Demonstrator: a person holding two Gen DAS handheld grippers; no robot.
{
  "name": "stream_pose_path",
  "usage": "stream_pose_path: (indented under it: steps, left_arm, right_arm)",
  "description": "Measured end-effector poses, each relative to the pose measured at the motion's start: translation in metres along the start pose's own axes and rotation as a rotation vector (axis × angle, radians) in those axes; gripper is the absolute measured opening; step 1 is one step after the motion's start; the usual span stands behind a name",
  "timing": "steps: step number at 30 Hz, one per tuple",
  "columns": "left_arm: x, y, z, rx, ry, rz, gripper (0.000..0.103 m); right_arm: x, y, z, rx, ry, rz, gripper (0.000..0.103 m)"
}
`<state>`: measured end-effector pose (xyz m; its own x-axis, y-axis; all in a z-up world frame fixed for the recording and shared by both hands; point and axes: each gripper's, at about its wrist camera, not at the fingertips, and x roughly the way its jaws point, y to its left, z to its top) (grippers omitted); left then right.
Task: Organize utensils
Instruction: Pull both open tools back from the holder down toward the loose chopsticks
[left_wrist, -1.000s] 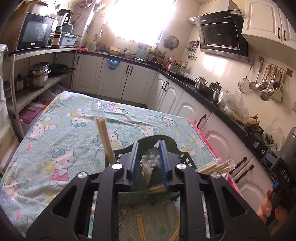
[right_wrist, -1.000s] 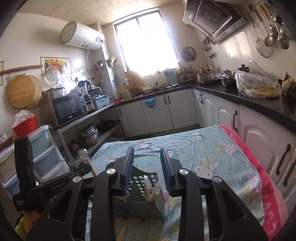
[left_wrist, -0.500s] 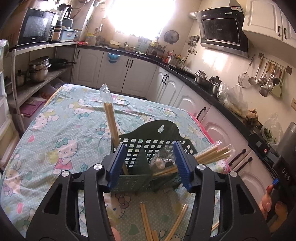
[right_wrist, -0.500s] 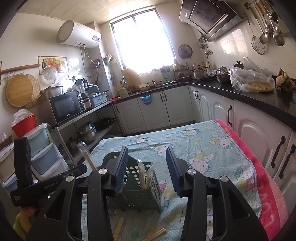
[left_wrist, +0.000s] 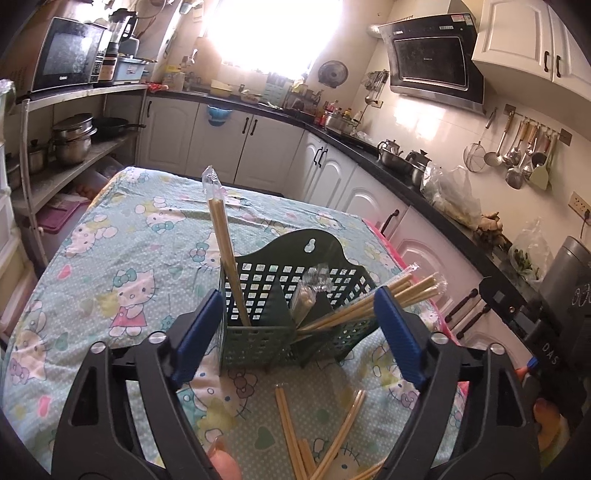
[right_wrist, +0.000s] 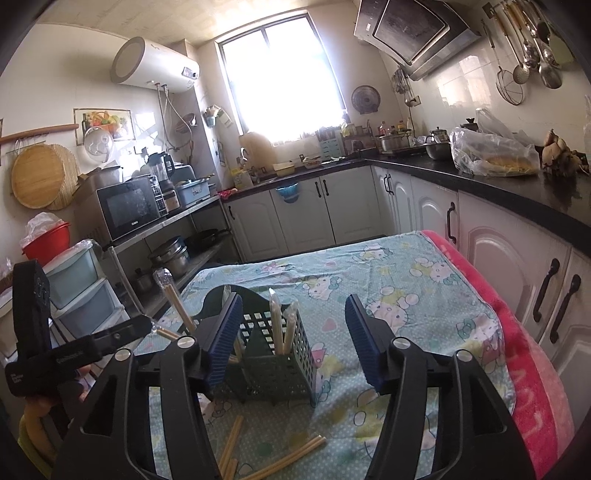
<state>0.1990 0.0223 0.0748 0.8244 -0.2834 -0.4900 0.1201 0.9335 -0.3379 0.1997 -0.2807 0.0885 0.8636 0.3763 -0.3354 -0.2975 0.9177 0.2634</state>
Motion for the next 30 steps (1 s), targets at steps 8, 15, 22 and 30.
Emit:
stream_pose_path:
  steps: [8, 15, 22, 30]
  left_arm:
    - [-0.01, 0.004, -0.009, -0.007, 0.007, -0.009, 0.09]
    - [-0.013, 0.007, -0.023, -0.002, 0.036, -0.004, 0.091]
    - [-0.01, 0.013, -0.035, -0.022, 0.069, 0.01, 0.091]
    - [-0.006, 0.017, -0.044, -0.021, 0.101, 0.021, 0.091]
  right_arm:
    - [-0.003, -0.002, -0.015, 0.003, 0.043, -0.007, 0.06]
    - [-0.002, 0.002, -0.03, -0.006, 0.088, -0.005, 0.061]
    - [0.0, 0.005, -0.04, -0.018, 0.121, 0.002, 0.061]
    - [-0.002, 0.007, -0.05, -0.035, 0.153, 0.003, 0.061]
